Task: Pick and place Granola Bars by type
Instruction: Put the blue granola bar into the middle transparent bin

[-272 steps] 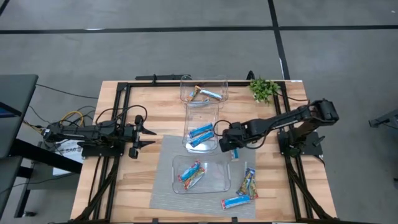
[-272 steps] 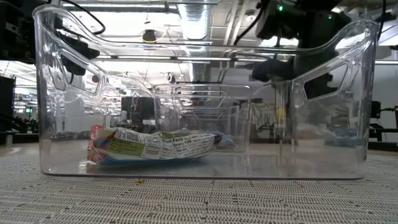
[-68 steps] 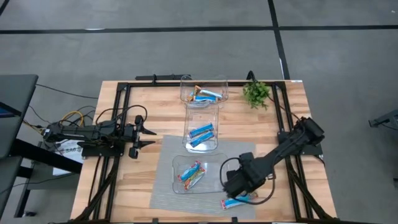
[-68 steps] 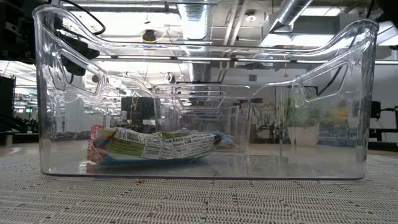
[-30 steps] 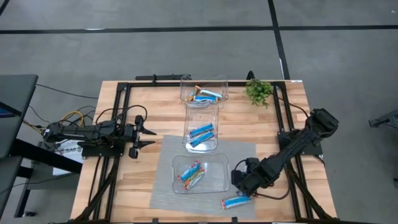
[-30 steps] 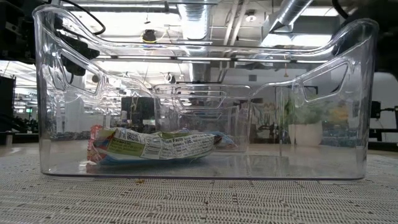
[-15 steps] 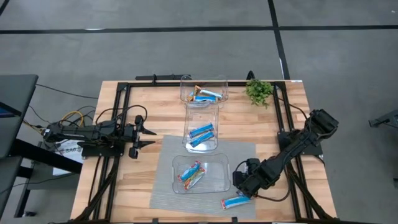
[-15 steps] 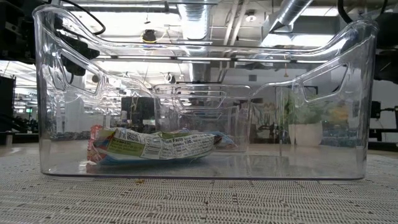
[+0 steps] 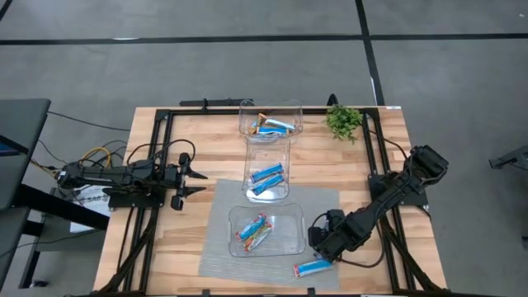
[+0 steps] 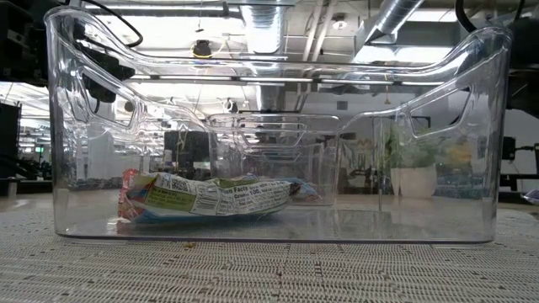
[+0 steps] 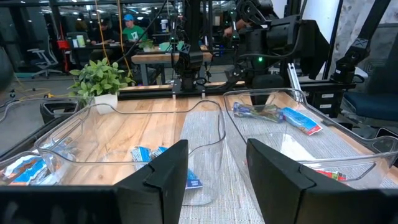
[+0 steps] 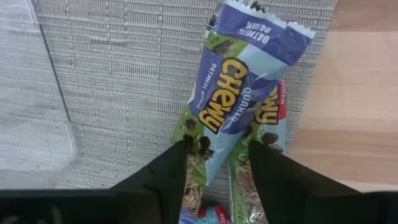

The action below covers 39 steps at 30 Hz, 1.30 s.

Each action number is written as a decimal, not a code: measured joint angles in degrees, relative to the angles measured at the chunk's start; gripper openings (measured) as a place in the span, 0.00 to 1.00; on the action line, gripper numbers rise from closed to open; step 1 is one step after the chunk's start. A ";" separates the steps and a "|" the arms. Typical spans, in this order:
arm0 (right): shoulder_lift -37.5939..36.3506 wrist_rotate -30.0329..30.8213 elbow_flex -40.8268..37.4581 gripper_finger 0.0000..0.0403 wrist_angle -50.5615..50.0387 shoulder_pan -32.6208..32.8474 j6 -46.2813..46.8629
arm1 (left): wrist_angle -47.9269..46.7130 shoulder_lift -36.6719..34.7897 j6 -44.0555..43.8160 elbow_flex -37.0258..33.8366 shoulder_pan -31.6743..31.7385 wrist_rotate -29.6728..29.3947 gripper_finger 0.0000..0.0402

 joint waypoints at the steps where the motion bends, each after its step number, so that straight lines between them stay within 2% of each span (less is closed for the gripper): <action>1: 0.00 0.00 -0.01 0.39 -0.23 0.00 0.00 | 0.01 0.00 0.00 0.00 -0.02 0.00 0.39; 11: 0.02 0.19 0.01 0.15 -0.45 0.02 -1.84 | 0.02 0.00 0.00 0.00 0.00 -0.02 0.39; 17: -0.08 0.19 -0.01 0.06 -0.41 0.02 -2.23 | 0.01 0.00 0.00 0.00 -0.02 -0.02 0.39; 24: -1.82 2.03 0.01 0.03 -0.28 0.02 -3.09 | 0.00 0.00 0.00 0.02 -0.02 -0.04 0.39; 39: -14.01 14.95 0.01 0.03 -10.59 -1.56 -6.11 | 0.00 0.00 0.00 0.00 0.00 -0.07 0.39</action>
